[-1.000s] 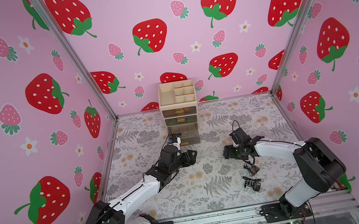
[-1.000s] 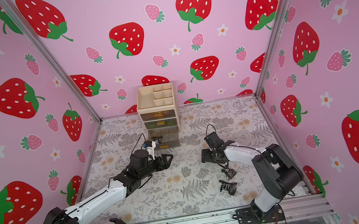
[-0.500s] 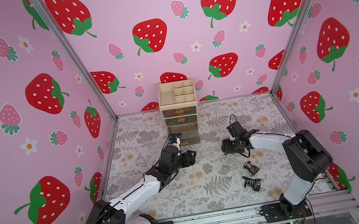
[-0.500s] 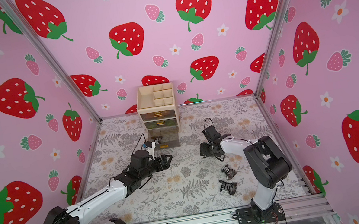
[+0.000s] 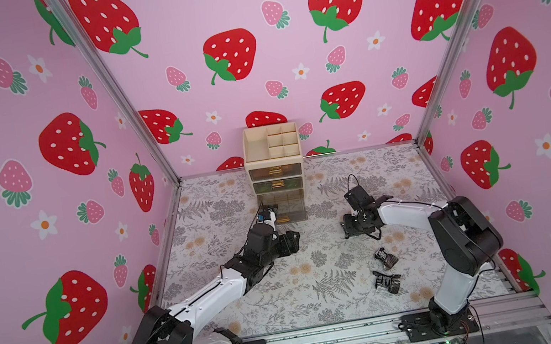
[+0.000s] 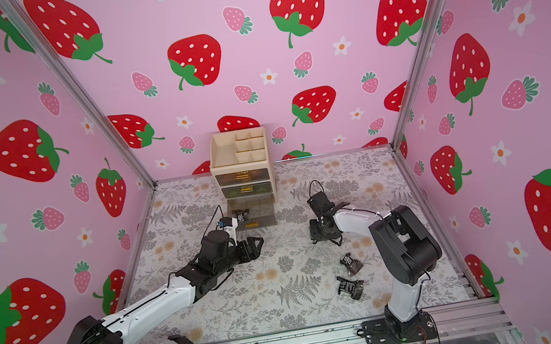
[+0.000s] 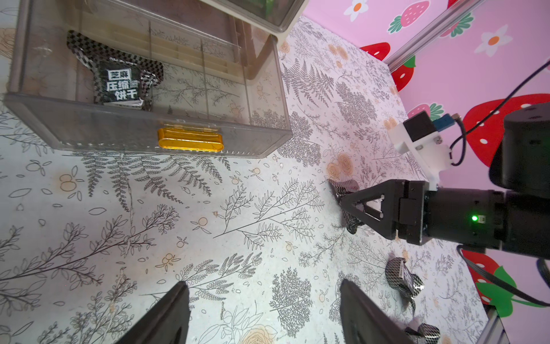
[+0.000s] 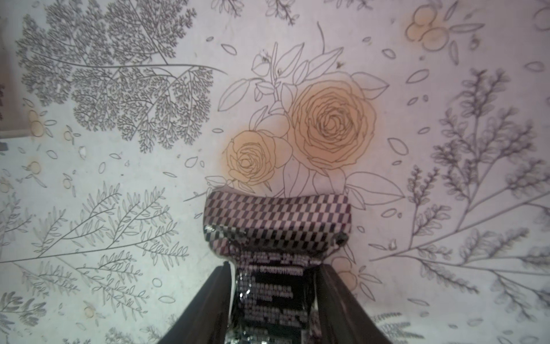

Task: Place the cookies into the drawer by color
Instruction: Pick up the cookie at the center of the board, then place the cookie in the drawer.

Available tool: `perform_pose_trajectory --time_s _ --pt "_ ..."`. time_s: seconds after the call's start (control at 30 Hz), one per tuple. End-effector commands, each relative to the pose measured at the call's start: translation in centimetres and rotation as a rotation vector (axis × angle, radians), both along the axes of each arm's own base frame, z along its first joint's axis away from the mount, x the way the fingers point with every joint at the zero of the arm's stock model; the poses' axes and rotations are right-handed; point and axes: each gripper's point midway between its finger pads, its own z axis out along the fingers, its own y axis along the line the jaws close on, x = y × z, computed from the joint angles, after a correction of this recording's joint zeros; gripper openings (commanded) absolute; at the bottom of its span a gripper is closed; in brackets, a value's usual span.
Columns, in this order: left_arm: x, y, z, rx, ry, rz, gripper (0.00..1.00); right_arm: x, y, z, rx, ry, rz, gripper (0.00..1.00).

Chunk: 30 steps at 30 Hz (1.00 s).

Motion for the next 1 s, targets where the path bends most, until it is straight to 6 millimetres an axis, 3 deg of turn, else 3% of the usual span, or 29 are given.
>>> perform_pose_trajectory --time_s 0.0,0.13,0.33,0.47,0.6,0.83,0.97 --pt "0.2 0.7 -0.5 0.040 -0.003 0.015 0.82 -2.5 -1.7 -2.5 -0.092 0.121 0.015 0.47" --pt "0.5 1.5 -0.2 0.027 -0.006 0.039 0.82 -2.3 -1.2 -1.0 -0.052 0.083 0.018 0.38" --pt "1.3 4.1 2.0 0.015 -0.048 0.112 0.82 -1.6 0.3 4.0 0.052 -0.011 0.035 0.35" --pt "2.0 4.7 4.7 -0.185 -0.070 0.078 0.82 -1.0 1.9 7.7 0.089 -0.075 0.054 0.35" --pt "3.3 5.5 5.7 -0.271 -0.067 0.076 0.81 0.0 4.3 10.7 0.097 -0.134 0.080 0.34" --pt "5.9 7.2 4.6 -0.395 -0.043 0.127 0.80 2.2 9.4 14.4 0.097 -0.220 0.122 0.34" --pt "7.3 8.0 3.3 -0.386 -0.030 0.175 0.79 3.6 12.7 15.0 0.097 -0.250 0.141 0.34"
